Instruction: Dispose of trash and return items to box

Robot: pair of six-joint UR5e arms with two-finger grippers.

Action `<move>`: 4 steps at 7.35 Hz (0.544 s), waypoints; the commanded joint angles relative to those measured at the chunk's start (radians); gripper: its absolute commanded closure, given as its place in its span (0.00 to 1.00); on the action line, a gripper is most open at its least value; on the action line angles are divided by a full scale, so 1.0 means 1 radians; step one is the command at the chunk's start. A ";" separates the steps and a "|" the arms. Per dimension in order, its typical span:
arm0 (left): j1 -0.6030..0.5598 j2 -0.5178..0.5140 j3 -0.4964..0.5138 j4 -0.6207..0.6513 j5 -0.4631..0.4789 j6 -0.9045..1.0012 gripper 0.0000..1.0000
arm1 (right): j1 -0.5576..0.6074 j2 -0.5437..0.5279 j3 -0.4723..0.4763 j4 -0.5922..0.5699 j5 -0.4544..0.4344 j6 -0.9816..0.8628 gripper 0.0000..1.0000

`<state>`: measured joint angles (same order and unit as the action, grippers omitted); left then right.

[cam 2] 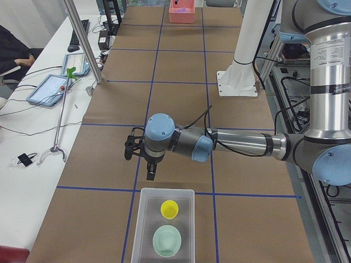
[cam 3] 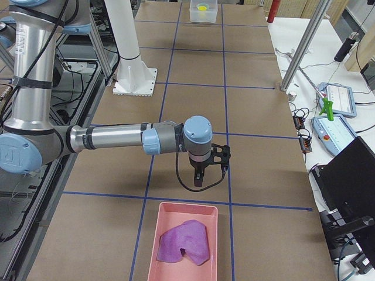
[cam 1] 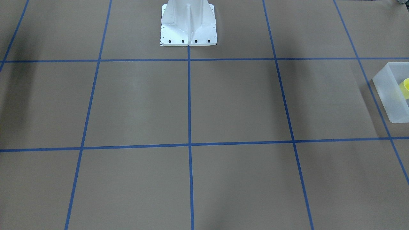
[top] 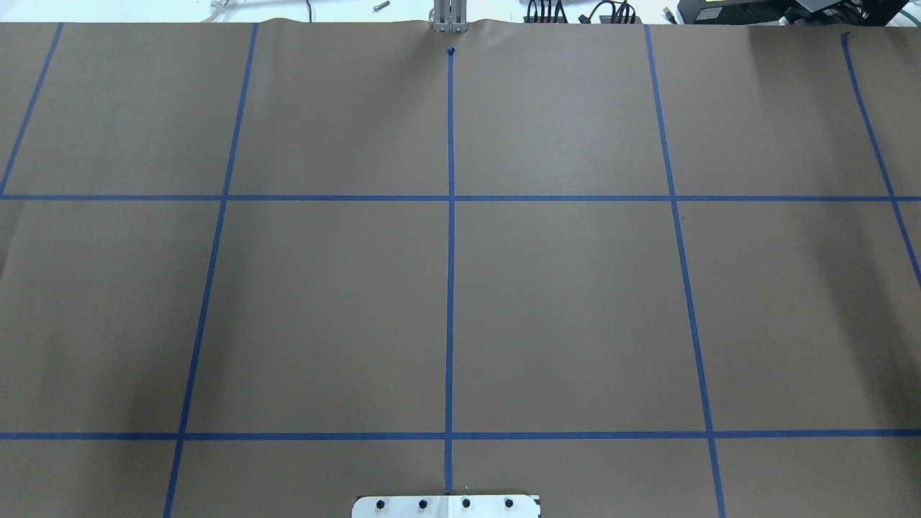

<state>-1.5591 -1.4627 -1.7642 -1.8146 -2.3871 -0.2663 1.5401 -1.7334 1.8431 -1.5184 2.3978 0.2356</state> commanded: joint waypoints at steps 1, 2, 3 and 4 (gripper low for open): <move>0.011 0.001 -0.003 0.001 0.017 -0.019 0.01 | 0.000 0.000 -0.016 -0.002 0.004 0.001 0.00; 0.013 0.001 0.002 0.001 0.017 -0.019 0.01 | 0.000 0.000 -0.033 -0.002 0.004 -0.001 0.00; 0.011 0.001 0.006 0.003 0.019 -0.019 0.01 | 0.000 -0.002 -0.045 -0.002 0.004 -0.001 0.00; 0.011 0.001 0.006 0.004 0.020 -0.019 0.01 | 0.000 -0.003 -0.059 -0.002 0.004 -0.002 0.00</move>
<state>-1.5476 -1.4619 -1.7601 -1.8118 -2.3689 -0.2851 1.5401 -1.7349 1.8019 -1.5201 2.4022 0.2345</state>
